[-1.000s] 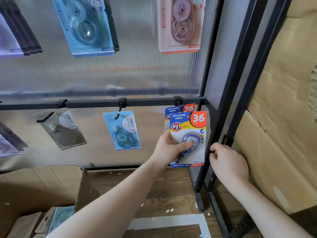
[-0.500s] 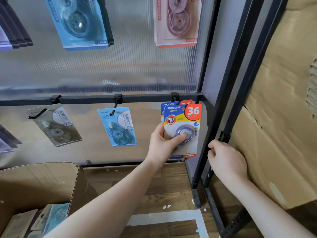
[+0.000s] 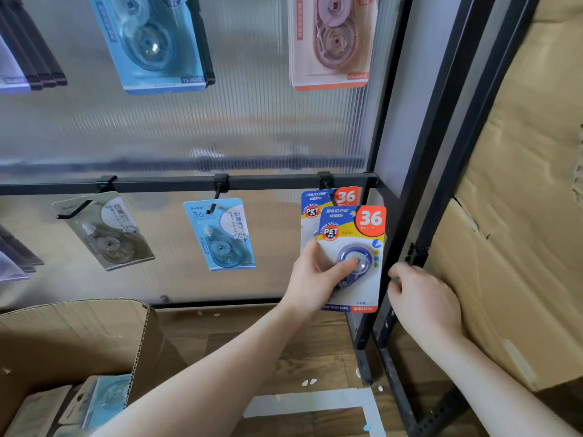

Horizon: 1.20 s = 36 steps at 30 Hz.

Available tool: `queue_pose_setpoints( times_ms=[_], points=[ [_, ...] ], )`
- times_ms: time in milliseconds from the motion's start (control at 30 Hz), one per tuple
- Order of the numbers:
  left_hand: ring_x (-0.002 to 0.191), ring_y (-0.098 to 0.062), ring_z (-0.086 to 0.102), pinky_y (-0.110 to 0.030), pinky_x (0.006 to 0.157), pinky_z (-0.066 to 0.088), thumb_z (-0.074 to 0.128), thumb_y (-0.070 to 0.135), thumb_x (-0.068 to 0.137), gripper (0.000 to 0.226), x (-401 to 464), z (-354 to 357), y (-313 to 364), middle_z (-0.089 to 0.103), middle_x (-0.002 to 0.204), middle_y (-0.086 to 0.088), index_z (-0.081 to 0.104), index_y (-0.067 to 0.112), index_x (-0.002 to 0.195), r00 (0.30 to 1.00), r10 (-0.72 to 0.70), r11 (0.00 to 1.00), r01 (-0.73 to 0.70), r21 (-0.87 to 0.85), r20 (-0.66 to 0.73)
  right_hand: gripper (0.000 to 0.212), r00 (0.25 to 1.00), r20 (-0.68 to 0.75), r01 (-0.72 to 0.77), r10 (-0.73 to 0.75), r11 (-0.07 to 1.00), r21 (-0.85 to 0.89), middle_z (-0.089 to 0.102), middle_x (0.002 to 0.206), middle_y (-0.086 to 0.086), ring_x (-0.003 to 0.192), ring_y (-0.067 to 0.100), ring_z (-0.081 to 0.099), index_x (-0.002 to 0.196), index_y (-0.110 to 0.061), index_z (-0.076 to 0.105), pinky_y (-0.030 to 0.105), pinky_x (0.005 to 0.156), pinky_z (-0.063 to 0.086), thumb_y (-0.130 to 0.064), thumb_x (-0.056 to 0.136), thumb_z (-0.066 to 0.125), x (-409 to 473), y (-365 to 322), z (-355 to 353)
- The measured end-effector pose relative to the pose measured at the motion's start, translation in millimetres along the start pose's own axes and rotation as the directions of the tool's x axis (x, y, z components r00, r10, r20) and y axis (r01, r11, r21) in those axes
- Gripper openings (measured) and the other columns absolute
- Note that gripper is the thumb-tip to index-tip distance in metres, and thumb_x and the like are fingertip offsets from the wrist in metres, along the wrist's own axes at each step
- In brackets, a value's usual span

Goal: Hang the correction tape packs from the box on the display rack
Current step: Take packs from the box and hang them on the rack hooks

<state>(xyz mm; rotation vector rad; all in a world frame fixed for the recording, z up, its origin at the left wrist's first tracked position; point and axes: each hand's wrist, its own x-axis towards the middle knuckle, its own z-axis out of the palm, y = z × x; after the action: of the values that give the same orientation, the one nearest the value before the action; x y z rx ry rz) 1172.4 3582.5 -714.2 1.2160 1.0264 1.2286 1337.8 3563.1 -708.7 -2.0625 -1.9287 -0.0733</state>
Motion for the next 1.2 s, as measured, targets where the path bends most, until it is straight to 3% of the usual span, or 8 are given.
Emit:
queue_pose_setpoints(
  times_ms=[300, 433, 500, 633, 767, 933, 1067, 1200],
  points=[
    [0.104, -0.012, 0.066, -0.035, 0.087, 0.055, 0.071, 0.008, 0.084, 0.045, -8.8, 2.7, 10.6, 0.068, 0.112, 0.004, 0.047, 0.019, 0.12, 0.978, 0.172, 0.983, -0.178, -0.042, -0.12, 0.022, 1.0, -0.011, 0.016, -0.016, 1.0, -0.019, 0.065, 0.107, -0.004, 0.085, 0.015, 0.064, 0.116, -0.023, 0.058, 0.024, 0.063, 0.051, -0.024, 0.096, 0.048, -1.8, 1.9, 1.5],
    [0.112, 0.001, 0.059, -0.025, 0.088, 0.053, 0.069, 0.006, 0.085, 0.077, -16.1, 3.6, 14.2, 0.054, 0.115, 0.038, 0.024, 0.034, 0.141, 0.954, 0.285, 0.958, -0.282, 0.048, -0.095, 0.023, 1.0, -0.008, 0.005, -0.005, 1.0, -0.01, 0.066, 0.106, -0.003, 0.083, 0.016, 0.064, 0.115, -0.022, 0.058, 0.027, 0.063, 0.053, -0.023, 0.095, 0.048, -2.1, 0.5, 2.4],
    [0.114, 0.005, 0.056, -0.022, 0.089, 0.052, 0.068, 0.004, 0.085, 0.082, -18.4, 3.6, 12.3, 0.05, 0.114, 0.046, 0.02, 0.035, 0.144, 0.952, 0.295, 0.955, -0.291, 0.057, -0.086, 0.022, 1.0, -0.007, 0.003, -0.003, 1.0, -0.008, 0.066, 0.105, -0.002, 0.082, 0.016, 0.064, 0.115, -0.022, 0.058, 0.028, 0.063, 0.053, -0.023, 0.095, 0.048, -2.1, 0.7, 2.7],
    [0.111, 0.011, 0.055, -0.013, 0.082, 0.05, 0.067, 0.001, 0.085, 0.082, -23.9, 3.8, 5.5, 0.05, 0.111, 0.048, 0.021, 0.032, 0.145, 0.955, 0.284, 0.958, -0.279, 0.06, -0.083, 0.022, 1.0, -0.01, 0.008, -0.008, 1.0, -0.022, 0.065, 0.104, -0.003, 0.083, 0.015, 0.063, 0.116, -0.023, 0.056, 0.024, 0.061, 0.048, -0.024, 0.096, 0.047, -1.8, 2.4, 2.5],
    [0.112, 0.006, 0.057, -0.022, 0.084, 0.054, 0.068, 0.009, 0.085, 0.086, -28.9, 2.6, 2.3, 0.051, 0.113, 0.046, 0.018, 0.041, 0.146, 0.959, 0.26, 0.965, -0.256, 0.052, -0.109, 0.021, 1.0, -0.011, 0.013, -0.013, 0.999, -0.03, 0.064, 0.105, -0.005, 0.084, 0.014, 0.063, 0.116, -0.025, 0.054, 0.023, 0.062, 0.048, -0.024, 0.096, 0.046, -1.5, 4.1, 3.2],
    [0.114, 0.008, 0.054, -0.018, 0.086, 0.051, 0.074, 0.006, 0.079, 0.091, -28.2, -6.3, 2.4, 0.05, 0.12, 0.042, 0.022, 0.043, 0.144, 0.946, 0.289, 0.957, -0.279, 0.085, -0.147, 0.025, 0.999, -0.024, 0.037, -0.038, 0.998, -0.054, 0.063, 0.11, -0.008, 0.087, 0.01, 0.062, 0.122, -0.027, 0.051, 0.016, 0.057, 0.036, -0.027, 0.098, 0.044, -1.1, 7.3, 5.2],
    [0.113, 0.007, 0.055, -0.014, 0.078, 0.051, 0.073, 0.004, 0.078, 0.084, -30.8, -8.7, 3.2, 0.051, 0.12, 0.037, 0.028, 0.045, 0.136, 0.944, 0.301, 0.953, -0.292, 0.08, -0.132, 0.025, 0.999, -0.023, 0.032, -0.033, 0.998, -0.051, 0.063, 0.109, -0.008, 0.087, 0.009, 0.063, 0.122, -0.027, 0.051, 0.017, 0.062, 0.045, -0.027, 0.097, 0.045, -0.9, 6.5, 5.2],
    [0.124, 0.003, 0.049, -0.019, 0.09, 0.05, 0.073, -0.004, 0.077, 0.092, -24.9, -8.6, 6.7, 0.044, 0.129, 0.041, 0.026, 0.049, 0.136, 0.934, 0.342, 0.935, -0.328, 0.132, -0.103, 0.026, 0.999, -0.018, 0.037, -0.037, 0.999, -0.037, 0.062, 0.111, -0.006, 0.087, 0.011, 0.063, 0.123, -0.026, 0.051, 0.017, 0.058, 0.04, -0.025, 0.097, 0.045, -0.7, 6.9, 4.6]
  ],
)
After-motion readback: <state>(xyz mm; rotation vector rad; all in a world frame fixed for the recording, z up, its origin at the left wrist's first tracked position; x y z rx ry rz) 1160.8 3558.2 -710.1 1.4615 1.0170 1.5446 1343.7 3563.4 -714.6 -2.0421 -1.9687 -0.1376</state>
